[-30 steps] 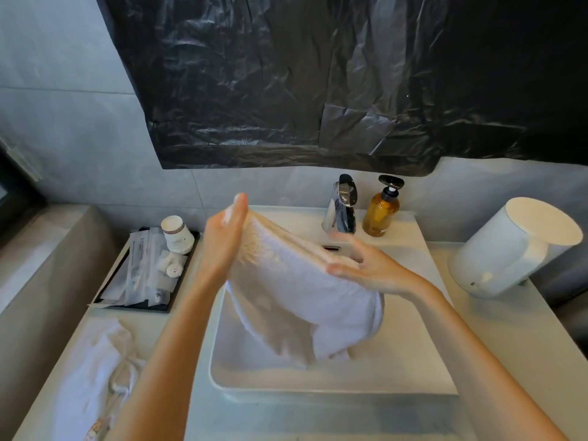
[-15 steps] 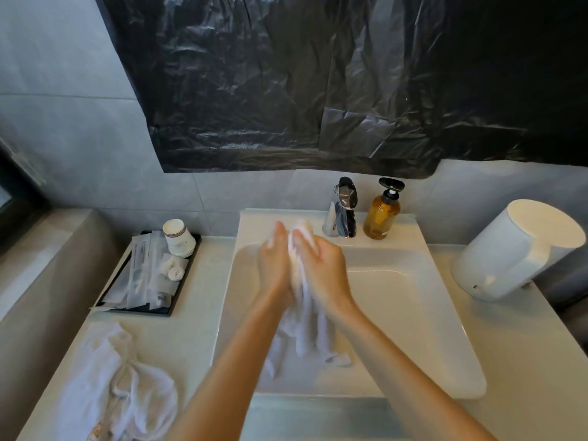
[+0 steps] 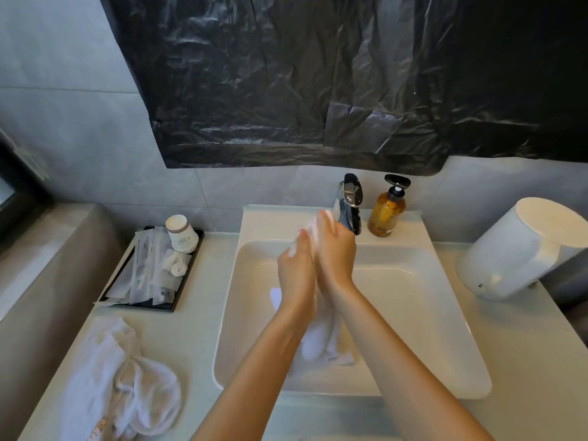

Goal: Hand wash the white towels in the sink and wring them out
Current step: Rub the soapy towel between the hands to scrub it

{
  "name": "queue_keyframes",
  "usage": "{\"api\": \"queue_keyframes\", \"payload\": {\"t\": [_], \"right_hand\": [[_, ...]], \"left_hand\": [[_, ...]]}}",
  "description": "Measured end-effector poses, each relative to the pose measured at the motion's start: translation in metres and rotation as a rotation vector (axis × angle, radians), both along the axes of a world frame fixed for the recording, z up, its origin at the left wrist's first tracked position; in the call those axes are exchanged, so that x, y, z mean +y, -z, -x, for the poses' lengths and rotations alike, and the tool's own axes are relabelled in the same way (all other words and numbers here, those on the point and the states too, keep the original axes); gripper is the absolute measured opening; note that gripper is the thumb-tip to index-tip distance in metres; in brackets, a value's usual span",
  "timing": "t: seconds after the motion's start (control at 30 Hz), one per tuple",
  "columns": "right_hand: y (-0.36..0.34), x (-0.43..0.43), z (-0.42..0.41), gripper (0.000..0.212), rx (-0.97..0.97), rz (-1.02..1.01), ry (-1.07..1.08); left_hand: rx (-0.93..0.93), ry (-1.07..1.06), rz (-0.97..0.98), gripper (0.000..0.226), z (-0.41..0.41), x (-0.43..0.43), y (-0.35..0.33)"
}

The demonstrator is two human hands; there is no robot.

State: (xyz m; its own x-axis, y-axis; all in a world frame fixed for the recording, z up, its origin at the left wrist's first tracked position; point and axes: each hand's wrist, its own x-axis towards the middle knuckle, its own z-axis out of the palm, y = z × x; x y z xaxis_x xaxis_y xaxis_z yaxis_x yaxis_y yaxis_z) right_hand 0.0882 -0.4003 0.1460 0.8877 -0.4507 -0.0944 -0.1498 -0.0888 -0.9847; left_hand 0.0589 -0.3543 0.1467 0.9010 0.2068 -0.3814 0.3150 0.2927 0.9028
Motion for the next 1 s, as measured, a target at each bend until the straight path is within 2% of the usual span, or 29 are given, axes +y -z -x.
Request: {"api": "queue_keyframes", "payload": {"t": [0.03, 0.1, 0.2, 0.27, 0.37, 0.47, 0.6, 0.73, 0.9, 0.97, 1.0], "right_hand": [[0.002, 0.002, 0.005, 0.046, -0.025, 0.036, -0.01], [0.003, 0.011, 0.025, 0.046, -0.041, 0.171, -0.167], [0.004, 0.009, 0.028, 0.049, 0.022, 0.236, -0.331], [0.0, -0.001, 0.006, 0.046, 0.055, 0.264, -0.242], [-0.003, -0.006, -0.009, 0.044, -0.014, 0.086, -0.004], [0.0, 0.004, 0.014, 0.045, -0.015, 0.134, -0.09], [-0.001, -0.002, 0.012, 0.047, 0.041, 0.263, -0.268], [-0.005, -0.005, 0.001, 0.047, 0.004, 0.143, -0.064], [0.003, 0.01, 0.028, 0.043, 0.003, 0.232, -0.241], [-0.004, -0.001, 0.005, 0.044, 0.047, 0.261, -0.187], [-0.006, -0.007, -0.006, 0.044, 0.05, 0.214, -0.11]], "left_hand": [[-0.013, -0.022, -0.003, 0.037, -0.001, 0.002, -0.002], [-0.007, -0.086, -0.028, 0.042, -0.011, 0.015, -0.004], [0.042, -0.129, 0.019, 0.042, -0.014, 0.022, -0.005], [0.063, -0.067, 0.036, 0.039, -0.007, 0.009, -0.005], [0.002, -0.003, 0.061, 0.038, -0.002, -0.005, -0.008], [-0.07, -0.076, -0.066, 0.041, -0.019, 0.009, -0.014], [-0.052, -0.139, -0.098, 0.04, -0.019, 0.008, -0.013], [-0.1, -0.012, -0.167, 0.041, -0.008, -0.003, -0.008], [-0.047, -0.094, -0.234, 0.037, -0.024, 0.017, -0.012], [-0.016, -0.063, -0.226, 0.039, -0.005, 0.004, -0.008], [-0.008, -0.035, -0.173, 0.041, 0.006, -0.004, -0.008]]}}
